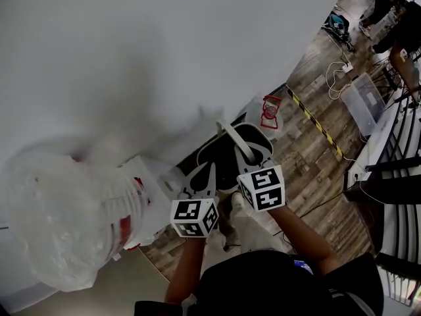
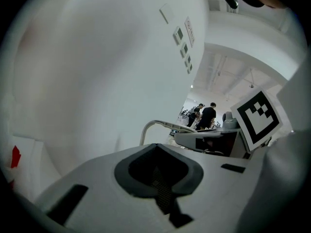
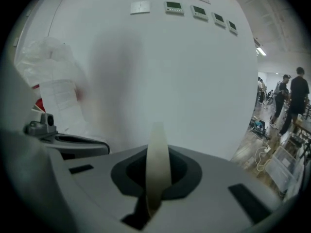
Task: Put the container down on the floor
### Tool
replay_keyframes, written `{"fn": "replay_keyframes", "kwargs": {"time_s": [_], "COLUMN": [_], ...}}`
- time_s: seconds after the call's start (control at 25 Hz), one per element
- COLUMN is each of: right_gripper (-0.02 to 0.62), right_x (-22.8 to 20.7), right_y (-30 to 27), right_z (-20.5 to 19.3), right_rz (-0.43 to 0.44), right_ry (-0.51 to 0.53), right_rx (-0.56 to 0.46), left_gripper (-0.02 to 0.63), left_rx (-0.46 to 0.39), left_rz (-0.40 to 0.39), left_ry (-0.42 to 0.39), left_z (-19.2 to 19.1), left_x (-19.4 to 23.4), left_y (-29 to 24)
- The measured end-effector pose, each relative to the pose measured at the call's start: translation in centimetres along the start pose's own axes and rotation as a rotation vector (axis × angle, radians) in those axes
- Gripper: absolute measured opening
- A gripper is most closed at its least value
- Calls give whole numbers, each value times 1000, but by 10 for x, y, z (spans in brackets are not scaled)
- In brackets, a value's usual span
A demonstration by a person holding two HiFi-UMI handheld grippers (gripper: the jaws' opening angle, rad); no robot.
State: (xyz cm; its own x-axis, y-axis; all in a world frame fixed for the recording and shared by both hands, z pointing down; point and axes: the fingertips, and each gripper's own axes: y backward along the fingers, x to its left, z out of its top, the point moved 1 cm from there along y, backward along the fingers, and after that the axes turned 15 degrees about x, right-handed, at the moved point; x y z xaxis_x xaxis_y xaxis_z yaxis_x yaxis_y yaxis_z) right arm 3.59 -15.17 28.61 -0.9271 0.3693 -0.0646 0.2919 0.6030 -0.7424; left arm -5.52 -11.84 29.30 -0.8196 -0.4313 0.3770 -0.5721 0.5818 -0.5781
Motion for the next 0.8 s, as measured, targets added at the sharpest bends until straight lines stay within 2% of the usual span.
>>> {"fn": "replay_keyframes", "kwargs": {"time_s": [0.8], "right_gripper": [31], "right_x": [-11], "right_y": [-73], "right_z": [-70], "right_rz": [30], "right_ry": [3], "right_rx": [189], "left_gripper": [14], "left_rx": [136], "left_rz": [7], "left_ry": [84], "left_z": [-71], "left_x": [29], "left_y": [-62]}}
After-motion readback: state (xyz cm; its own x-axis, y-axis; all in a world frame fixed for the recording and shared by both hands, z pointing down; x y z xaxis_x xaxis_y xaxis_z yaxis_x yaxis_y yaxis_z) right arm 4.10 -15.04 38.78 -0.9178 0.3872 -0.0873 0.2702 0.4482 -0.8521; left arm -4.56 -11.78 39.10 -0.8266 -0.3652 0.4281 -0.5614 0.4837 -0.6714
